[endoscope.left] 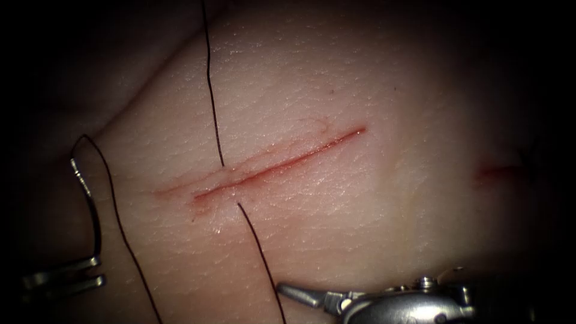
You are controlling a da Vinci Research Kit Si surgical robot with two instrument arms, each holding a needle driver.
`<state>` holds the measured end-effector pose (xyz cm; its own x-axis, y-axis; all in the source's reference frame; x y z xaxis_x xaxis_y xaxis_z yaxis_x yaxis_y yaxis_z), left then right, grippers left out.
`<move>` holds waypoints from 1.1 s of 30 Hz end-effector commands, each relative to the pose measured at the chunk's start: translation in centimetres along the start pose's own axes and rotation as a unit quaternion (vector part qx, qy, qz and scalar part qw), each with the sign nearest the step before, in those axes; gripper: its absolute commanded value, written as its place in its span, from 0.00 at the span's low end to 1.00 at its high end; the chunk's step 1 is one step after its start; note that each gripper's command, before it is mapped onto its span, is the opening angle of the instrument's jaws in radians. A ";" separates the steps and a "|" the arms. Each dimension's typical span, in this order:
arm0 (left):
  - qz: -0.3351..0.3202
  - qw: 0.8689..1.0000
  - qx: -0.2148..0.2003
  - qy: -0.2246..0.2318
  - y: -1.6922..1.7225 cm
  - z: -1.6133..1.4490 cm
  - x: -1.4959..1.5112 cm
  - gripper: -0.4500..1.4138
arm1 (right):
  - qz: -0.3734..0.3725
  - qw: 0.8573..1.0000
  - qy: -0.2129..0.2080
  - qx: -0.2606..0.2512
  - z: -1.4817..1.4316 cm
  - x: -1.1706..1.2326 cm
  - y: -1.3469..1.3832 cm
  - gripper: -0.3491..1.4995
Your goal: Wound Closure
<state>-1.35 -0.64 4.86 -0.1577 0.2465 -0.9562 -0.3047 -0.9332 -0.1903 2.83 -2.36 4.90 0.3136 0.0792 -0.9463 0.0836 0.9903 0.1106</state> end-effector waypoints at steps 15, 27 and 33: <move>-0.001 1.000 -0.001 -0.001 0.09 0.02 -0.05 0.00 | -0.041 0.998 -0.044 0.001 0.92 -0.74 0.75 0.93; -0.001 1.000 -0.001 -0.001 0.10 0.01 -0.04 0.00 | -0.036 0.998 -0.044 0.004 0.94 -0.91 0.72 0.66; -0.001 1.000 -0.001 -0.001 0.11 0.02 -0.03 0.00 | -0.035 0.997 -0.054 0.031 0.87 -0.94 0.68 0.00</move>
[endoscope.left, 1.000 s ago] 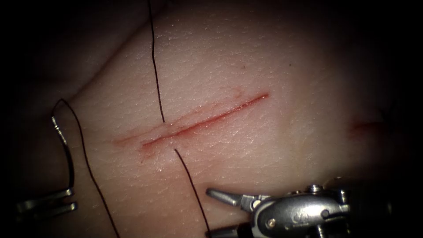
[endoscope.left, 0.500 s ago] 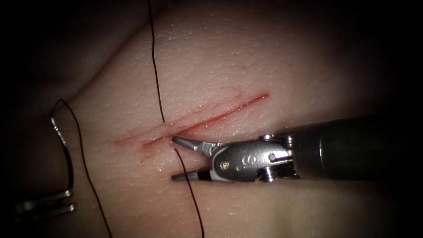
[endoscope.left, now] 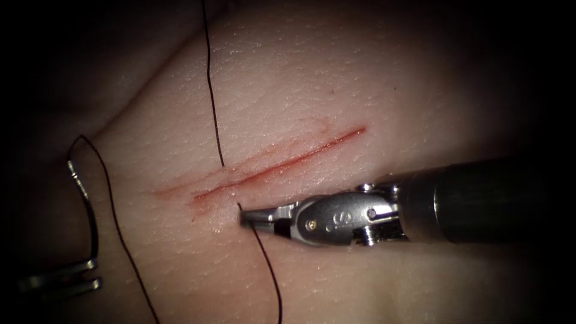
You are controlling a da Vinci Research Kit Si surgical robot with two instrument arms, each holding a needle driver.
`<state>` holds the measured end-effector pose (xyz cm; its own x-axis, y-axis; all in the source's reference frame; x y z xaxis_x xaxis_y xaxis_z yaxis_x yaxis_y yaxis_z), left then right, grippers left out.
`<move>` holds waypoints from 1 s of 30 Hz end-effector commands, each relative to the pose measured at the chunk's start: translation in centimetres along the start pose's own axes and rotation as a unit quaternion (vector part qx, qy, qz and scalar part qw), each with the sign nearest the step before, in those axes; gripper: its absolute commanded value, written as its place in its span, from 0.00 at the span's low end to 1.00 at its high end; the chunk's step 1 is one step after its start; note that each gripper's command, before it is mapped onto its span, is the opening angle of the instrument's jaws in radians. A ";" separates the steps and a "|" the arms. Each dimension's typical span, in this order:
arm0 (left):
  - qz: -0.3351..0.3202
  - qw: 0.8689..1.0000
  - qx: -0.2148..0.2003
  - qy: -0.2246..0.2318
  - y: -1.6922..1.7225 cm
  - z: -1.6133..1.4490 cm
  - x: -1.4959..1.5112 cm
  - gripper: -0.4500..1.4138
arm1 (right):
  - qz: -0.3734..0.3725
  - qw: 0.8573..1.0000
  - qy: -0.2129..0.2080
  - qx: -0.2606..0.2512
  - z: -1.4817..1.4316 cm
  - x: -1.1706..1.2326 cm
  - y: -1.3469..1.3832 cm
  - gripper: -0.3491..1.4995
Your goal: Wound Closure
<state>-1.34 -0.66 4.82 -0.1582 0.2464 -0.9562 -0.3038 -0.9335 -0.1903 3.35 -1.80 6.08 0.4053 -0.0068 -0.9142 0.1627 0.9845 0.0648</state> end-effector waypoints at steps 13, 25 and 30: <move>-0.002 1.000 0.000 -0.001 0.08 0.05 -0.05 0.00 | -0.005 0.999 0.035 0.002 -0.54 0.37 -0.59 0.00; -0.002 1.000 -0.002 0.001 0.09 0.07 -0.05 0.00 | -0.048 0.996 0.048 0.060 -1.06 1.27 -1.80 0.00; -0.002 1.000 -0.001 0.001 0.09 0.08 -0.05 0.00 | -0.049 0.996 0.048 0.064 -1.05 1.32 -1.82 0.00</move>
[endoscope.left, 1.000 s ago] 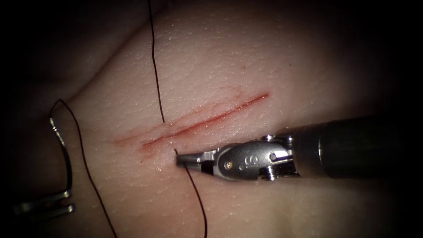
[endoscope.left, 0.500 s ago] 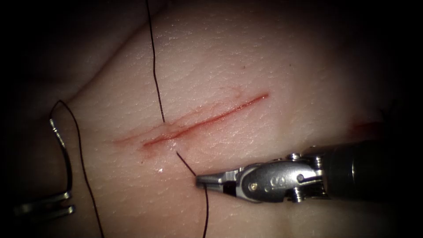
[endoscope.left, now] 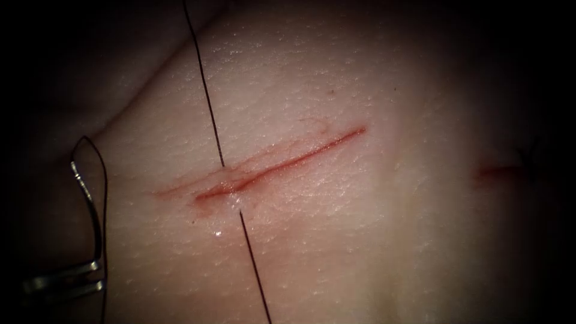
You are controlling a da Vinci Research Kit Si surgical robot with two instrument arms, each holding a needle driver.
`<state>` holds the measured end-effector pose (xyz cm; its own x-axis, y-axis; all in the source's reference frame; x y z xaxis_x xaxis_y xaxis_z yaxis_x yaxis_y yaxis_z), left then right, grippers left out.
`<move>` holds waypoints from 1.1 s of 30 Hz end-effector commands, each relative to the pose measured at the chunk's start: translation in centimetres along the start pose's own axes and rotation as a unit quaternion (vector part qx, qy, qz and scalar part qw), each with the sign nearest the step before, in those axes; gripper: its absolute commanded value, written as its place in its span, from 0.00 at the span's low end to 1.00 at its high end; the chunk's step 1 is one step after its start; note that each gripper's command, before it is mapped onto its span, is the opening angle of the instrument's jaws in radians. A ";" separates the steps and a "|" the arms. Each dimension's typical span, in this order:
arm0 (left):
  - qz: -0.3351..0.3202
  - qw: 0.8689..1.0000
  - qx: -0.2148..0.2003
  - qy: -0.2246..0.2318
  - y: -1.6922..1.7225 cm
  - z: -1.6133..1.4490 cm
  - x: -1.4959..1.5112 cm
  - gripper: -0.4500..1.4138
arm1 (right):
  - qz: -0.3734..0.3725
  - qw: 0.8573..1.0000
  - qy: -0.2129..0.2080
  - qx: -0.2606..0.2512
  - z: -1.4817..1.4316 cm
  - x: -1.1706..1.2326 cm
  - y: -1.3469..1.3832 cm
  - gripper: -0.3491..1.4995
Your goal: Wound Closure
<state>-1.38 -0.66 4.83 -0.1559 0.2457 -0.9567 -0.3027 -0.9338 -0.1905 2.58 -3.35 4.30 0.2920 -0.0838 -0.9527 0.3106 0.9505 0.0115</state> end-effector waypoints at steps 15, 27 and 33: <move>-0.002 1.000 -0.003 0.000 0.06 0.00 -0.06 0.00 | 0.030 0.996 -0.012 -0.085 0.55 -1.11 1.55 0.89; -0.002 1.000 -0.005 0.001 0.06 -0.06 -0.07 0.00 | 0.012 0.996 -0.024 -0.088 1.05 -1.78 1.84 0.85; -0.002 1.000 -0.005 0.001 0.06 -0.06 -0.07 0.00 | 0.012 0.996 -0.020 -0.085 0.97 -1.75 1.80 0.58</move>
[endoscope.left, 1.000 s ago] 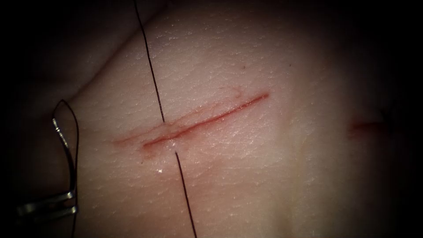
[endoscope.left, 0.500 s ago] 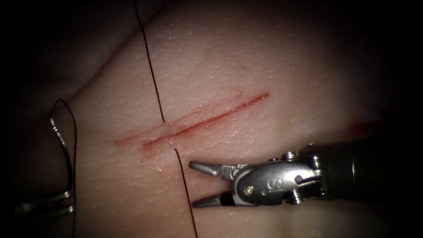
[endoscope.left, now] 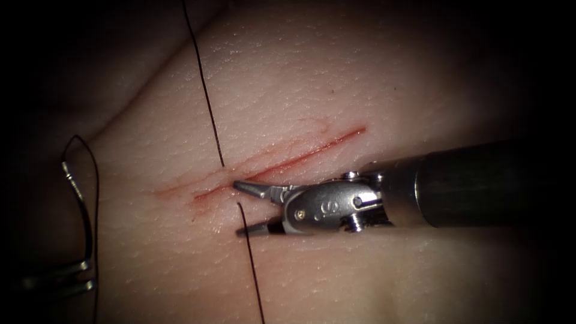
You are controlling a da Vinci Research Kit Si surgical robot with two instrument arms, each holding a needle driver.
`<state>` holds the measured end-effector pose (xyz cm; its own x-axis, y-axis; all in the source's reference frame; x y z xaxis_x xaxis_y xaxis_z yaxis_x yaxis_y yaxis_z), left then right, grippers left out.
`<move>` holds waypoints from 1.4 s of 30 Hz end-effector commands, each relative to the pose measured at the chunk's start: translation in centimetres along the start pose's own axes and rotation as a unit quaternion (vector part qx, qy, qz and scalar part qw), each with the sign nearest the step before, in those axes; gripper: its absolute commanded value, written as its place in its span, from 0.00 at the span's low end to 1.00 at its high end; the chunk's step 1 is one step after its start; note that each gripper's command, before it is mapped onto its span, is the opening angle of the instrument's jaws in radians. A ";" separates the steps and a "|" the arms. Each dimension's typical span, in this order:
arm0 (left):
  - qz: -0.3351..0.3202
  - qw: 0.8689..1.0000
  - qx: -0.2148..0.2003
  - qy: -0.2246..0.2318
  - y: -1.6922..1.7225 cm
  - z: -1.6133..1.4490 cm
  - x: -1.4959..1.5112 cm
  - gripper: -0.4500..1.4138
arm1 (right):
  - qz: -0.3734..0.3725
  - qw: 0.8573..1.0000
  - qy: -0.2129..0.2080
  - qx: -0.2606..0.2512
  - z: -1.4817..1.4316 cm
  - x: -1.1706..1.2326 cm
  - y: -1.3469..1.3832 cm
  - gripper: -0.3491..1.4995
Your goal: Wound Closure
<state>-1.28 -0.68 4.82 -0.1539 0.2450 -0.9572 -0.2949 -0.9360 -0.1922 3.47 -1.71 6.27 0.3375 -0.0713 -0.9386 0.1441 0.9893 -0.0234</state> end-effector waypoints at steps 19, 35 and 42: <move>-0.002 1.000 0.000 0.000 0.09 0.06 -0.05 0.00 | -0.012 0.999 0.032 0.036 -0.51 0.29 -0.56 0.00; -0.001 1.000 0.003 -0.001 0.11 0.12 -0.05 0.00 | -0.043 0.992 0.059 0.106 -1.25 1.55 -1.77 0.00; -0.001 1.000 0.003 -0.001 0.11 0.14 -0.04 0.00 | -0.047 0.991 0.061 0.106 -1.22 1.69 -1.64 0.09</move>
<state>-1.38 -0.68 4.82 -0.1558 0.2451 -0.9569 -0.3029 -0.9339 -0.1899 2.61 -3.25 4.25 0.1993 -0.1341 -0.9707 0.3604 0.9312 -0.0546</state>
